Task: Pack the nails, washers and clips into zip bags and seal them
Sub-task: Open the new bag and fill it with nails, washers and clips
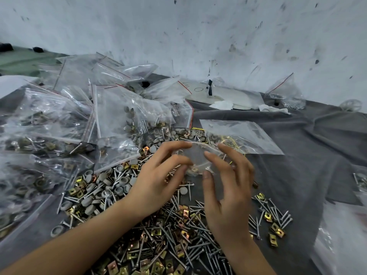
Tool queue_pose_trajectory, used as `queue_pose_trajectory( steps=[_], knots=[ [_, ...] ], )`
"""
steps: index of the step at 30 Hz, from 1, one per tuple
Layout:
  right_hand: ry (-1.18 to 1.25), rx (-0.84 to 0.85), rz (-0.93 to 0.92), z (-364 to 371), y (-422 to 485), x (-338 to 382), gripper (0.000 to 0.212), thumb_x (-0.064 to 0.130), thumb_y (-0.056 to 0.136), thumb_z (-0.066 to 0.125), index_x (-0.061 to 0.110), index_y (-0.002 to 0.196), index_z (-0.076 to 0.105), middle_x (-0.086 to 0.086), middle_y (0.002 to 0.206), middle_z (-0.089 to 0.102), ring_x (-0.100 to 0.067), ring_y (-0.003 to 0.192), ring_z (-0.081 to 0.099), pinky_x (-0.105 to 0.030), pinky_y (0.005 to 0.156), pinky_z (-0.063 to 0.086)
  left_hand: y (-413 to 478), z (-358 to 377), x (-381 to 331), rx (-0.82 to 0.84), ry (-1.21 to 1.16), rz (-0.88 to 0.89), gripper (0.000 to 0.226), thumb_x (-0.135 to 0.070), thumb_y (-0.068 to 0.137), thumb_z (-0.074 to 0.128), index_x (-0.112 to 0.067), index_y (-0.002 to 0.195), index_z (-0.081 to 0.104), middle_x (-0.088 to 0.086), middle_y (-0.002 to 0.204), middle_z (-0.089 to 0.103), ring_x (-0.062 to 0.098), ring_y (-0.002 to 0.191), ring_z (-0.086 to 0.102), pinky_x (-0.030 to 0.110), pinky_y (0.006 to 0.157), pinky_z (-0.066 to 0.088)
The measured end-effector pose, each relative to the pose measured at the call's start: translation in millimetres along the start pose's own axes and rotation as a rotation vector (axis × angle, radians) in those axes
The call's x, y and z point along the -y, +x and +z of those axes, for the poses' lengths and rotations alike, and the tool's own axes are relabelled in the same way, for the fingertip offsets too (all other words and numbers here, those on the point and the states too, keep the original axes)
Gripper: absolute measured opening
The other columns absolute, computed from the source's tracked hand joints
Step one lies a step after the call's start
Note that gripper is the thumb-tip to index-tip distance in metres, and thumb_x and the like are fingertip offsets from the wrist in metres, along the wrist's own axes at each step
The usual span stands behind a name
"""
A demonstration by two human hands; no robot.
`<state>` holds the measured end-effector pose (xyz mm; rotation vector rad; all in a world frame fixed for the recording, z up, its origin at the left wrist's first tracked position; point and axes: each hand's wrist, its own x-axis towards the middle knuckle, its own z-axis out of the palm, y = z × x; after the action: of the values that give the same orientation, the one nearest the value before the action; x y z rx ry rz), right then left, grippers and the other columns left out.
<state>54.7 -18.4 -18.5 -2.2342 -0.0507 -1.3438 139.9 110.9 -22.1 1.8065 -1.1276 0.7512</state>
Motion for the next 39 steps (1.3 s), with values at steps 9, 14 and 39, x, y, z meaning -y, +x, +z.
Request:
queue_pose_trajectory(
  steps=[9,14,39],
  knots=[
    [0.052,0.374,0.203,2.8,-0.5,-6.4,0.008,0.017,0.082,0.058,0.018,0.084,0.066,0.013,0.084,0.060,-0.010,0.093,0.049,-0.038,0.083,0.045,2.5,-3.2,2.6,-0.174,0.017,-0.266,0.012,-0.010,0.092,0.055,-0.009,0.097,0.066,0.000,0.117,0.056,-0.003,0.114,0.049,0.009,0.095,0.035],
    [-0.027,0.939,0.146,-0.4,0.1,-9.7,0.012,0.031,0.083,0.058,0.030,0.095,0.061,0.018,0.092,0.051,-0.007,0.099,0.038,-0.031,0.091,0.035,2.4,-3.9,2.0,-0.154,0.018,-0.242,0.013,-0.003,0.089,0.056,-0.007,0.097,0.066,0.002,0.117,0.057,0.003,0.114,0.051,0.012,0.096,0.036],
    [0.602,0.535,0.607,-12.8,15.1,-10.7,0.021,-0.003,0.085,0.063,0.017,0.088,0.066,0.003,0.084,0.071,-0.008,0.079,0.068,-0.018,0.073,0.053,1.0,-3.9,0.6,0.113,-0.086,-0.048,0.042,-0.007,0.089,0.054,-0.021,0.129,0.049,0.012,0.146,0.038,0.022,0.136,0.039,0.033,0.109,0.037]
  ],
)
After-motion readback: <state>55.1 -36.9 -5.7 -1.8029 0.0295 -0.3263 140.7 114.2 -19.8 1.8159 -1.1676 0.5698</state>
